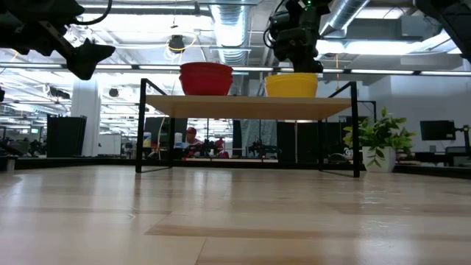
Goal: Pick & Place Mini bowls
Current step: Stack the yellow bowl on the yellow bowl on the shelf
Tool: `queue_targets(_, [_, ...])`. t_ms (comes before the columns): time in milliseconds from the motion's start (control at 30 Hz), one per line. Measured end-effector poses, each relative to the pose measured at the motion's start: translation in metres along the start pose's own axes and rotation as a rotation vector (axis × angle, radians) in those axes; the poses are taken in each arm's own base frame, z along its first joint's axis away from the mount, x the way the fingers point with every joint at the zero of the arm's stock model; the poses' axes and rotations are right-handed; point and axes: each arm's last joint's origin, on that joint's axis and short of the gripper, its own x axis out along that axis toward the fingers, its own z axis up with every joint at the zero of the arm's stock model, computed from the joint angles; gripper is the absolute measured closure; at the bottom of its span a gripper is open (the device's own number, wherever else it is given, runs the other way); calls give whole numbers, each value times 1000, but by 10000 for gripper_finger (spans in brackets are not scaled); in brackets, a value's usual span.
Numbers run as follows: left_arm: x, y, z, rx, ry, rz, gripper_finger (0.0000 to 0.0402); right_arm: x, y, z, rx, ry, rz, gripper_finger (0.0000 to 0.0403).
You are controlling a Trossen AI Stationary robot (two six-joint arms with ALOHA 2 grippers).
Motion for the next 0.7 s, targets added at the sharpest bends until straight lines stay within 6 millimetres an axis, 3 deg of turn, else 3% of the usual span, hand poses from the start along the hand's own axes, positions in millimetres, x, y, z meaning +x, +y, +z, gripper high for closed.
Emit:
queue_targets(400, [0,0,0,3,0,-3,46,0,0,-1,3,7,-4,343])
queue_targets(700, [0,0,0,3,1,-4,46,-12,2,-2,-5,-31,-26,335])
